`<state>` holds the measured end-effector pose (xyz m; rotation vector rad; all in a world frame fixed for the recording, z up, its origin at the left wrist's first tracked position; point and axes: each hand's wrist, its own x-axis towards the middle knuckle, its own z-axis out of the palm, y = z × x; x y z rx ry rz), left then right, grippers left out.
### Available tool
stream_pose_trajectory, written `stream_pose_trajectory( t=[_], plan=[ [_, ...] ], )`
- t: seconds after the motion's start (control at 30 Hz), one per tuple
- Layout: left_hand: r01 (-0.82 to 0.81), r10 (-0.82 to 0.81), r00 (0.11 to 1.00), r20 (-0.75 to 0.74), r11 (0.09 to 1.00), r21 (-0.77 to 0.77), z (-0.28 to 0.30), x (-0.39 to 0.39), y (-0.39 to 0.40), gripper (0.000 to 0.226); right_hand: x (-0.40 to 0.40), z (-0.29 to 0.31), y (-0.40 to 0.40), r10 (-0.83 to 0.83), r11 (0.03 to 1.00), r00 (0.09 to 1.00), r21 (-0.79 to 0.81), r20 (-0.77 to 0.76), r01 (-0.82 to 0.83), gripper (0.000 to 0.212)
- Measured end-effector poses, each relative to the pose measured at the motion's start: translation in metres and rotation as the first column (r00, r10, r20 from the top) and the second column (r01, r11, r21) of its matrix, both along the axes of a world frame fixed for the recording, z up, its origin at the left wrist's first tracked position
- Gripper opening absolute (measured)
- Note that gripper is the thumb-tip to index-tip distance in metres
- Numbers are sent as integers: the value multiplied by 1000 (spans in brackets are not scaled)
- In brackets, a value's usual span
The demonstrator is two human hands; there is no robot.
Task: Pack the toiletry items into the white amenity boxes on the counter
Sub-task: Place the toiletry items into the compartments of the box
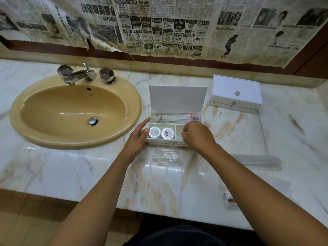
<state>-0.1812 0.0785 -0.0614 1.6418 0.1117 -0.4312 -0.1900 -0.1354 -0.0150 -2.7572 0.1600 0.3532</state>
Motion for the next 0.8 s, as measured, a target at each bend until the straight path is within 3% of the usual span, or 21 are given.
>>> stream_pose_trajectory(
  t=[0.1, 0.2, 0.37, 0.5, 0.6, 0.8],
  plan=[
    [2, -2, 1000, 2, 1000, 3, 0, 0, 0, 39, -5, -4, 4, 67, 997, 992, 31, -111, -64, 50],
    [2, -2, 1000, 7, 1000, 8, 1, -1, -1, 37, -8, -7, 5, 64, 997, 989, 45, -132, -58, 62],
    [-2, 2, 1000, 9, 1000, -1, -1, -1, -1, 38, -14, 4, 12, 54, 998, 996, 34, 72, -57, 49],
    [-7, 8, 1000, 7, 1000, -7, -3, 0, -1, 38, -24, 12, 26, 77, 983, 952, 138, 296, -122, 27],
    [-15, 15, 1000, 15, 1000, -7, -2, 0, -1, 39, -32, 7, 39, 180, 964, 939, 140, 292, -228, 20],
    [-24, 24, 1000, 3, 1000, -4, -1, 0, -2, 39, -47, -17, 48, 312, 942, 942, 86, 125, -323, 25]
  ],
)
